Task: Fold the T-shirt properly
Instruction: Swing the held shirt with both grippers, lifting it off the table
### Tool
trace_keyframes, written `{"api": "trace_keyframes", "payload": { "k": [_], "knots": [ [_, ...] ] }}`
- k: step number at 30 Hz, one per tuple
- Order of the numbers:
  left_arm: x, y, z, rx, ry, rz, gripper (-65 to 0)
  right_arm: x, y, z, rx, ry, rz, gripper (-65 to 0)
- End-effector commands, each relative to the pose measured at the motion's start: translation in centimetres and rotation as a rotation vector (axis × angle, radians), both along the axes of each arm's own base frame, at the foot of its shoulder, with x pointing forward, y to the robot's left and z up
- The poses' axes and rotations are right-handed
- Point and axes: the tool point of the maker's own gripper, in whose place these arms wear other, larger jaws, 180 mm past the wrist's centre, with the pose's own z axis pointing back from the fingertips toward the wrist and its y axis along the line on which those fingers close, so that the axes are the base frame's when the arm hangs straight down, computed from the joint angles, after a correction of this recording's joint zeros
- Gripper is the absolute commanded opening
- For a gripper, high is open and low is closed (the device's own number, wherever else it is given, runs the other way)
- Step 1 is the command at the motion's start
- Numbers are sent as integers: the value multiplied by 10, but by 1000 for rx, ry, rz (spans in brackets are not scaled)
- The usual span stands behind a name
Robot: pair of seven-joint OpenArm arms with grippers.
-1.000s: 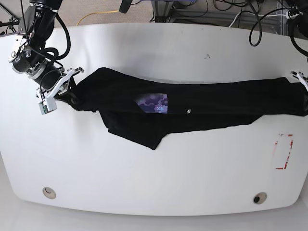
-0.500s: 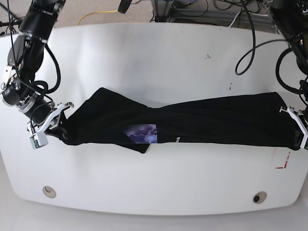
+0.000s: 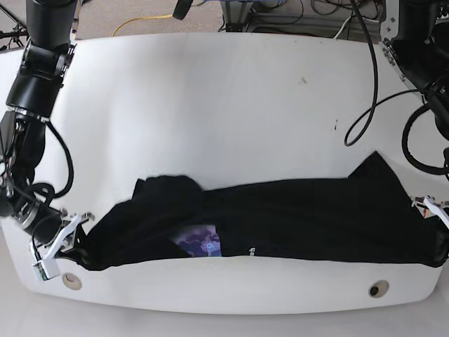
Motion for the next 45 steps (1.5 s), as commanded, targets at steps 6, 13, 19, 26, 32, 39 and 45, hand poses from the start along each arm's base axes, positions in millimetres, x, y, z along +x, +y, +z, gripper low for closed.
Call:
{"api": "trace_keyframes", "payload": {
  "k": [6, 13, 19, 26, 32, 39, 45],
  "knots": [
    [5, 3, 61, 12, -163, 2, -650, 31, -14, 72, -16, -122, -7, -650],
    [7, 5, 98, 16, -243, 12, -650, 45, -16, 129, -90, -201, 2, -650],
    [6, 12, 135, 5, -307, 44, -650, 44, -21, 178, -152, -277, -8, -650],
    [12, -3, 144, 30, -312, 6, -650, 38, -29, 204, -200, -309, -22, -650],
    [19, -12, 99, 28, -207, -23, -650, 34, -43, 155, -214, -204, -29, -650],
    [18, -25, 34, -14, -70, -52, -650, 9, -50, 87, -206, -112, -38, -650],
    [10, -27, -12, -27, 41, -56, -650, -15, -51, 31, -178, -21, -45, -650]
  ]
}}
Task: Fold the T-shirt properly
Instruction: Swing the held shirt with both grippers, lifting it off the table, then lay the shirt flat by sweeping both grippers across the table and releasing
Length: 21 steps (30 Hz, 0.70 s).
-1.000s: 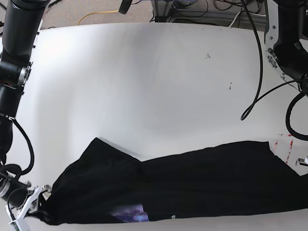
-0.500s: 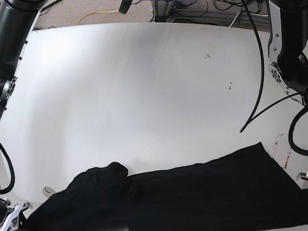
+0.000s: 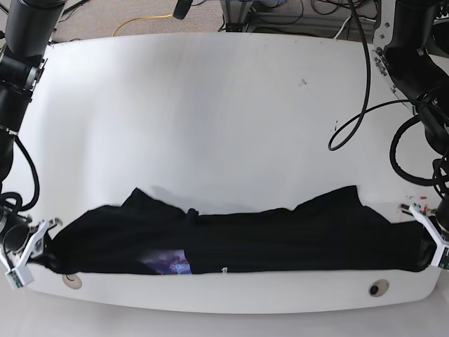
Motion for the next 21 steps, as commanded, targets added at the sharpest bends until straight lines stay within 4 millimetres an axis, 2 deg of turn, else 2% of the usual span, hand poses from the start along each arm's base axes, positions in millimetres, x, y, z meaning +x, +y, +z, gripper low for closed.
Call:
{"api": "trace_keyframes", "payload": {
  "k": [1, 3, 6, 9, 12, 17, 21],
  "knots": [
    [-3, -1, 2, 1, -19, -9, -650, -10, -5, 14, 23, -69, -9, -650],
    [-8, 1, -10, -1, 12, -2, -650, -21, -9, -1, 25, -43, -25, -650],
    [-17, 3, -35, -6, 73, 3, -650, -34, -3, -23, 41, -6, -23, -650],
    [-28, 8, -56, -9, 129, 17, -650, -52, -10, -46, 56, 39, -53, -650],
    [-39, 8, -79, -10, 191, 18, -650, -66, -1, -67, 76, 80, -48, -650],
    [-66, 17, -118, -15, 303, 46, -650, -97, 3, -100, 98, 152, -69, -650],
    [-98, 20, -157, -12, 425, 56, -650, -126, 8, -126, 102, 230, -78, -650]
  ]
}}
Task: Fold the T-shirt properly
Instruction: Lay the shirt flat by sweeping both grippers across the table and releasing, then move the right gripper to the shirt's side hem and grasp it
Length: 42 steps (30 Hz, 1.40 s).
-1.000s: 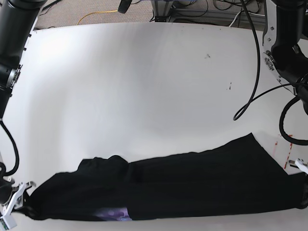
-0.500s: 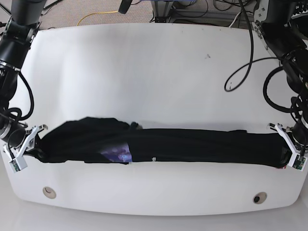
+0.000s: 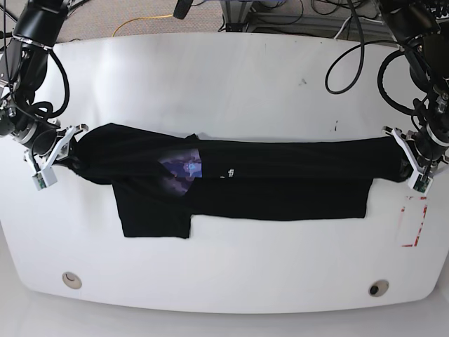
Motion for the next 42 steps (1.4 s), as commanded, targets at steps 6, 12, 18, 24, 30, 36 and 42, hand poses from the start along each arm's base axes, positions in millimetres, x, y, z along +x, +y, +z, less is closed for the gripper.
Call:
{"api": "trace_keyframes", "payload": {
  "k": [6, 12, 18, 24, 30, 36, 42],
  "knots": [
    [-54, 15, -37, 21, 145, 31, -650, -41, 5, -10, 5, 32, -10, -650],
    [-93, 23, -60, 33, 254, 52, -650, -80, 6, -39, 34, 136, -47, -650],
    [-124, 26, -77, 53, 357, 44, -650, -102, 8, -54, 41, 198, -55, -650],
    [-161, 27, -94, 54, 461, 43, -650, -115, 13, -64, 64, 237, -71, -650],
    [-172, 28, -98, 53, 486, 46, -650, -116, 12, -66, 83, 253, -113, -569],
    [-170, 22, -100, 51, 493, 26, -472, -112, 12, -63, 90, 240, -129, -160],
    [-155, 24, -93, 53, 450, 31, -187, -84, 8, -49, 110, 178, -166, -24]
  ]
}}
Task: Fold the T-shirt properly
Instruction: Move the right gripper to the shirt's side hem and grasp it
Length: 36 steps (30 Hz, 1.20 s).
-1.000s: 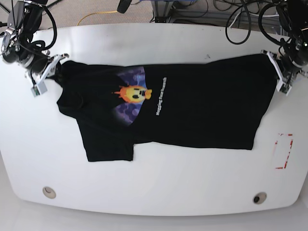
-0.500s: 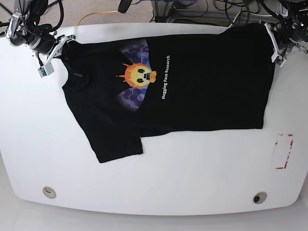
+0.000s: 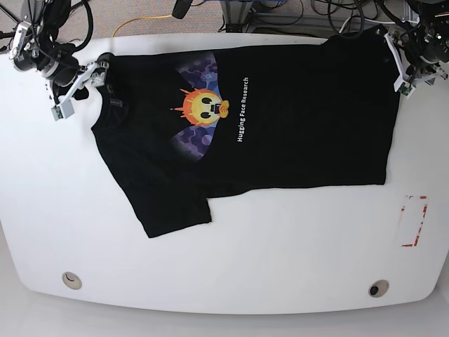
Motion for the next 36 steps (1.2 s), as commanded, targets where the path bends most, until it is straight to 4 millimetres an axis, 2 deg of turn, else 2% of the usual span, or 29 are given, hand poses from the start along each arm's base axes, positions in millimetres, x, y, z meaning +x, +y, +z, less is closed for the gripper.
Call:
{"api": "trace_keyframes", "payload": {
  "k": [1, 7, 14, 19, 23, 27, 36],
  "knots": [
    [10, 5, 10, 17, -36, -8, -178, 19, -7, 18, -6, -71, -17, -24],
    [33, 8, 22, 22, -105, 1, -192, 59, -14, 30, 34, -138, -69, -24],
    [66, 23, 49, 39, -233, 51, -192, 108, -30, 25, 142, -150, -150, -25],
    [90, 36, 75, 55, -338, 95, -192, 137, -26, 19, 182, -145, -140, -62],
    [104, 40, 89, 58, -397, 111, -192, 158, -16, 8, 218, -137, -134, -92],
    [109, 49, 100, 69, -433, 137, -192, 170, -20, -5, 233, -119, -159, -90],
    [108, 52, 102, 75, -438, 146, -192, 193, -24, -22, 218, -107, -175, -92]
  ]
}}
